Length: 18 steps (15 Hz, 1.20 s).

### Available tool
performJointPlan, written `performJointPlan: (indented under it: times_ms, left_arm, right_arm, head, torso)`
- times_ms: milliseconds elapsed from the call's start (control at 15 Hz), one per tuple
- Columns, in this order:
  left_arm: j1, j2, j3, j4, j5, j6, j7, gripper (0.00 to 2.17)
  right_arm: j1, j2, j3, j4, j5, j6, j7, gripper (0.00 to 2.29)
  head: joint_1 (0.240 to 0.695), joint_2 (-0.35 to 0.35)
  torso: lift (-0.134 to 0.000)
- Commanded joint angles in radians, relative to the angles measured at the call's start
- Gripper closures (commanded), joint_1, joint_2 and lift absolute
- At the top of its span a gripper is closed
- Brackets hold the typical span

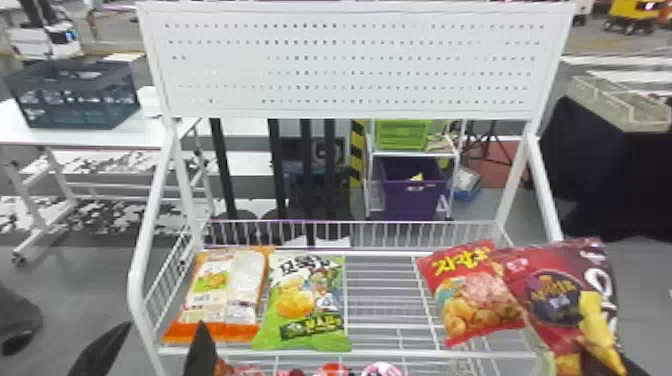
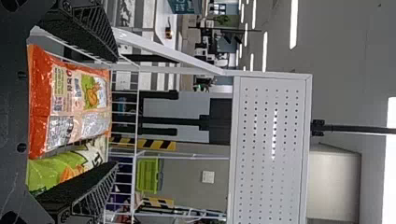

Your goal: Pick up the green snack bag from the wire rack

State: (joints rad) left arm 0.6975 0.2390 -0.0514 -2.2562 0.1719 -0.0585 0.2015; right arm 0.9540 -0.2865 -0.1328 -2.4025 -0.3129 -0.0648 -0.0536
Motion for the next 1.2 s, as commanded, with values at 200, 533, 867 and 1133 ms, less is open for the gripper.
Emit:
performJointPlan:
  times_ms: [200, 533, 867, 1133]
  left_arm:
    - [0.005, 0.002, 0.008, -0.006, 0.003, 0.0, -0.001, 0.1]
    - [-0.006, 0.0, 0.004, -0.005, 0.008, 0.003, -0.013, 0.1]
    - [-0.216, -0.009, -0.11, 0.087, -0.005, 0.141, -0.017, 0.1]
    - [-0.409, -0.029, -0.205, 0.282, -0.005, 0.233, -0.02, 0.1]
  right_arm:
    - [0.002, 0.0, -0.001, -0.001, 0.0, 0.0, 0.0, 2.18]
    - [0.002, 0.0, -0.001, 0.0, 0.0, 0.0, 0.0, 2.18]
    - [-0.001, 0.004, 0.007, 0.003, -0.002, 0.0, 0.0, 2.18]
    - [-0.003, 0.007, 0.007, 0.008, -0.002, 0.0, 0.0, 2.18]
  head:
    - [0.499, 0.0]
    - [0.499, 0.0]
    - [0.499, 0.0]
    - [0.499, 0.0]
  torso:
    - [0.0]
    - [0.0]
    - [0.0]
    - [0.0]
